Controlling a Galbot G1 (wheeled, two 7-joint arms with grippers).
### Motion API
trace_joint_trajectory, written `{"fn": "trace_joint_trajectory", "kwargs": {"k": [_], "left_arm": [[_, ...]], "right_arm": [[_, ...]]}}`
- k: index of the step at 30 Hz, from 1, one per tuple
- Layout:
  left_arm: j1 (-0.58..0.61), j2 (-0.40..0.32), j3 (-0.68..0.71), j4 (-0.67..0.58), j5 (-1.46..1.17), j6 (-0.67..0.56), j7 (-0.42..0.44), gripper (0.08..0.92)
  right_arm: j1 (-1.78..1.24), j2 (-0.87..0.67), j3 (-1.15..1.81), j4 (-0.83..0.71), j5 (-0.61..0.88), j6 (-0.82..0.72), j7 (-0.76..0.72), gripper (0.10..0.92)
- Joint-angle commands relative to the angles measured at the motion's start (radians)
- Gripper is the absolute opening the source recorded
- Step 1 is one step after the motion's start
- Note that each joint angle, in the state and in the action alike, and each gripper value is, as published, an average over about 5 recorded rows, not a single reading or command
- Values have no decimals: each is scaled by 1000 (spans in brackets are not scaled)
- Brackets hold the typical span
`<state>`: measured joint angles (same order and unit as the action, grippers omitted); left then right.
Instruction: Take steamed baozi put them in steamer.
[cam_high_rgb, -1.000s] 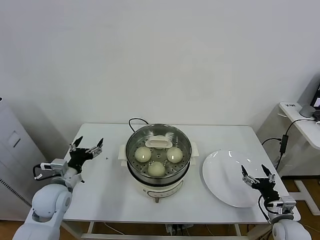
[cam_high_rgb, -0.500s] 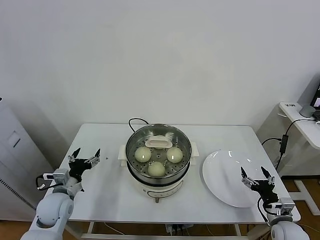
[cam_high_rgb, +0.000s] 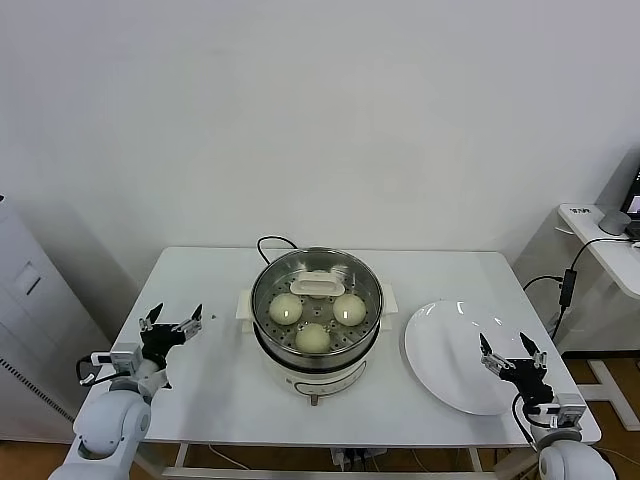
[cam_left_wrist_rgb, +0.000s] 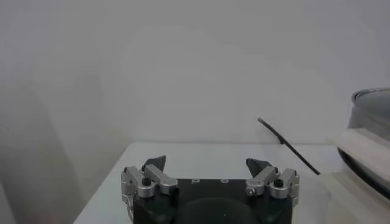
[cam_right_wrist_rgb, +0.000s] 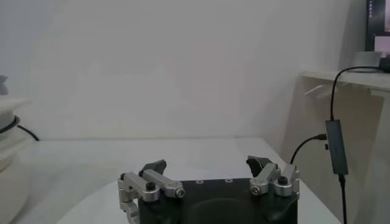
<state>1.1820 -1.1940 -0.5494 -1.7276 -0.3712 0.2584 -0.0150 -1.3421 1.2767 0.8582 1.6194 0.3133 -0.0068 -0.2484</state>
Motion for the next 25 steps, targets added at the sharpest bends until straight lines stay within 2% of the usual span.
{"fn": "trace_joint_trajectory", "kwargs": {"k": [1,25], "left_arm": [[1,-2,1,9,-7,-3,-1,823],[-4,-9,13,-3,-13,10,1,823]], "right_arm": [[2,4,0,1,-11,-3,2,823],[4,10,0,-2,-20,-18,4,823]]}}
